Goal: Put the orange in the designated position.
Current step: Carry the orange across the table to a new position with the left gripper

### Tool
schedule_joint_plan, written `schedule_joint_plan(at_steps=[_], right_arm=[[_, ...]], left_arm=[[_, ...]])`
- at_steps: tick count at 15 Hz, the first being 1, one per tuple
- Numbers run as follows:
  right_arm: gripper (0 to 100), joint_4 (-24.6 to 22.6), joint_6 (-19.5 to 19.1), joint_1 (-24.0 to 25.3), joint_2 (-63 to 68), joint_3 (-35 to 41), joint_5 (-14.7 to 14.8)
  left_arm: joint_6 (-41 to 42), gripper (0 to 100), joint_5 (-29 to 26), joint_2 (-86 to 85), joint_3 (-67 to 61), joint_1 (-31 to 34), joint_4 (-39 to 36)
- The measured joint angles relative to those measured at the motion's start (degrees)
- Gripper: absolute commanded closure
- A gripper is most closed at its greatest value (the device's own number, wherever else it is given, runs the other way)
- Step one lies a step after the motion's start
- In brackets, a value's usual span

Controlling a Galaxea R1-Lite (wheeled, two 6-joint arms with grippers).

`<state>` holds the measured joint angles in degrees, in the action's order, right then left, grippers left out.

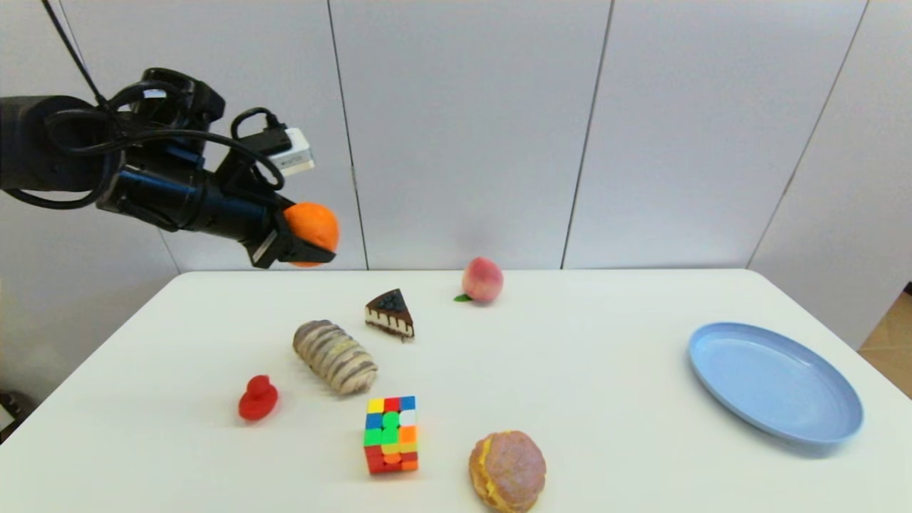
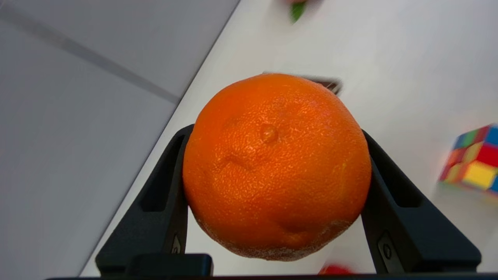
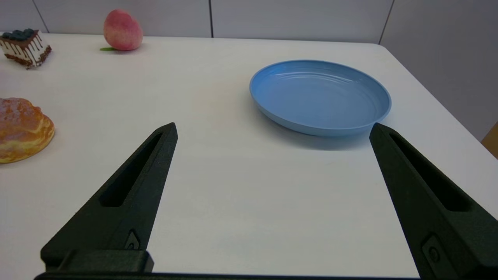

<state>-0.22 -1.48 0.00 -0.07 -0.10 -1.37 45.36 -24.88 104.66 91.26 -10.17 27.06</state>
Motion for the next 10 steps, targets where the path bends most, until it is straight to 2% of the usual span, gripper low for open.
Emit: schedule_joint_plan(at_steps=[4,10], right_arm=[[0,-0.02,0.00,0.00,0.00,0.00,0.00],[0,-0.02,-0.01,0.00,0.00,0.00,0.00]], left_arm=[[0.09,100,-0.13,0.94,-1.49,4.72,0.00],[-0.29,100,-0.72,9.09,2.29,5.22,-0.50]])
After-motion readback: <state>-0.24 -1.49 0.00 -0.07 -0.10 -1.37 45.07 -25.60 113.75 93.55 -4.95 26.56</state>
